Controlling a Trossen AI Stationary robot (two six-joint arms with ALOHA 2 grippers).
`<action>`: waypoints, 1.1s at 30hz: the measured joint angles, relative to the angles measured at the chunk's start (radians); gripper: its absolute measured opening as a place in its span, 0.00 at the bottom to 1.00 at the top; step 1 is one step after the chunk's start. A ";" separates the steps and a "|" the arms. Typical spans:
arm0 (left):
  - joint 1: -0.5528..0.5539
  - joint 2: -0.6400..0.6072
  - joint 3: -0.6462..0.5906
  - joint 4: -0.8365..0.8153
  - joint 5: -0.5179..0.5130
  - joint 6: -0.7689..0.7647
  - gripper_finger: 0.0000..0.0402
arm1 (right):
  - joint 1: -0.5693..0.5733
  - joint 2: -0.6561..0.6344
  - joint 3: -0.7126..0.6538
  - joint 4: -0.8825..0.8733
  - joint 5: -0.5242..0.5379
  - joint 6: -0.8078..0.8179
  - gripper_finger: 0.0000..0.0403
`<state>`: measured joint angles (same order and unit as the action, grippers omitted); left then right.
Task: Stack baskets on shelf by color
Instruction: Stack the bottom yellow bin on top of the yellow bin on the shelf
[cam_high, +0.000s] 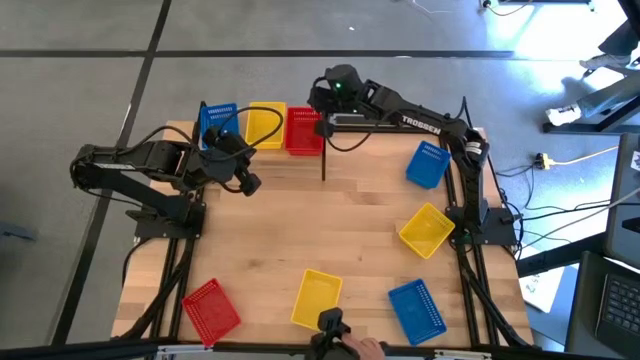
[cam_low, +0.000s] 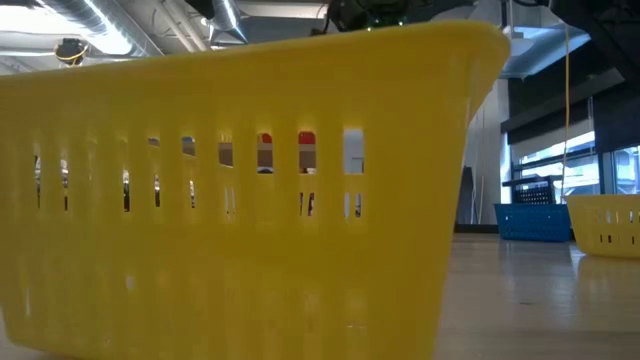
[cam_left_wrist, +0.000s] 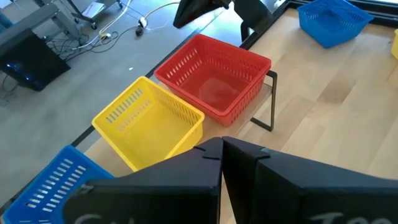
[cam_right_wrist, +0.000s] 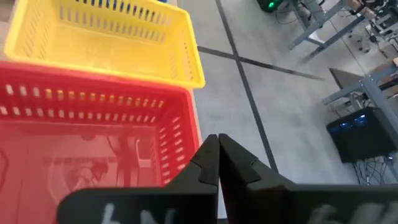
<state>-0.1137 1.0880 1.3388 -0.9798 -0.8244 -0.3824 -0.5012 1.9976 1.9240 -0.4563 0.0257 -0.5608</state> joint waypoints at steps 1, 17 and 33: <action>0.000 0.000 0.000 0.000 0.000 0.000 0.00 | 0.004 0.000 0.017 -0.005 0.004 -0.001 0.00; 0.000 -0.004 0.000 -0.031 0.114 -0.011 0.00 | 0.220 -0.002 0.433 -0.515 -0.086 -0.105 0.00; -0.097 -0.004 0.000 -0.323 0.694 -0.225 0.00 | 0.460 -0.135 0.418 -0.902 -0.107 -0.120 0.00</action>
<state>-0.2107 1.0840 1.3392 -1.3029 -0.1304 -0.6072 -0.0415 1.8622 2.3425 -1.3584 -0.0818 -0.6812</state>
